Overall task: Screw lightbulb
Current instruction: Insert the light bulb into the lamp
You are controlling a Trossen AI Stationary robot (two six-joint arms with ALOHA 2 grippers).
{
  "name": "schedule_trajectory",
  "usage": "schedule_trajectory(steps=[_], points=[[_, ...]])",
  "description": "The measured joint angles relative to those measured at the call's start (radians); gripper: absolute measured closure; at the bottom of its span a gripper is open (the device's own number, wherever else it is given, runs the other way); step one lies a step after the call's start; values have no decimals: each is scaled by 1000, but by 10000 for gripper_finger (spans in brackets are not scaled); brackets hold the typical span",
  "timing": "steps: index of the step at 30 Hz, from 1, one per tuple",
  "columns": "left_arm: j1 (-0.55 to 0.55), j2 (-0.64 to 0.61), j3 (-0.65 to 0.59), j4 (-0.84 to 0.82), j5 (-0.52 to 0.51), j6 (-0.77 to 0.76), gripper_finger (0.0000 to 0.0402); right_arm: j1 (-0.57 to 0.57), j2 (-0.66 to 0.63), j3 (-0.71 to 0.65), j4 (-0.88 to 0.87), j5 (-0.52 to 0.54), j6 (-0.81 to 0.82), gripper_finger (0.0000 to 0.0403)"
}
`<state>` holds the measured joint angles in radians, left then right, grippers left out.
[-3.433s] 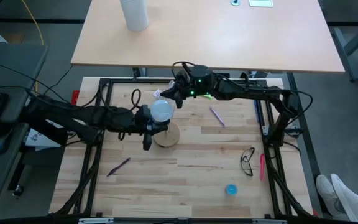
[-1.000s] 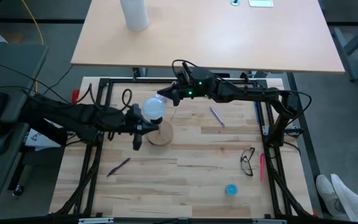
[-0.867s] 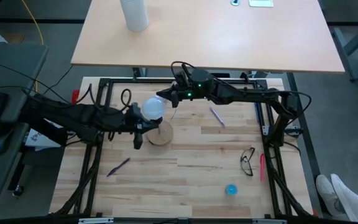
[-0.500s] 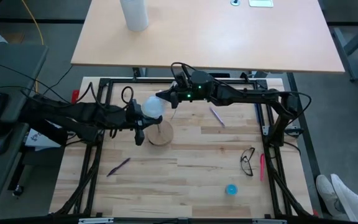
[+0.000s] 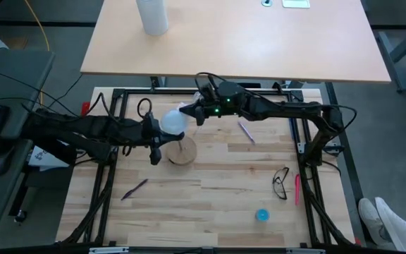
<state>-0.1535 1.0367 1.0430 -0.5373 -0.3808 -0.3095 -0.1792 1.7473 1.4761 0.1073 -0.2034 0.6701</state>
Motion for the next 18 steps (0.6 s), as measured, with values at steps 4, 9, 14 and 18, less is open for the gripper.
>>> schedule_trajectory(steps=[4,9,14,18], points=[[4,-4,-4,-62,-55,-3,401,8,-25,0,-39,-25,-15,403],[21,-14,-2,-127,-94,-1,401,33,-44,0,-72,-28,-16,403],[46,-26,-2,-175,-114,15,401,65,-64,0,-117,-32,-21,403],[62,-43,-2,-242,-116,19,402,82,-89,-2,-164,-15,-31,403]])
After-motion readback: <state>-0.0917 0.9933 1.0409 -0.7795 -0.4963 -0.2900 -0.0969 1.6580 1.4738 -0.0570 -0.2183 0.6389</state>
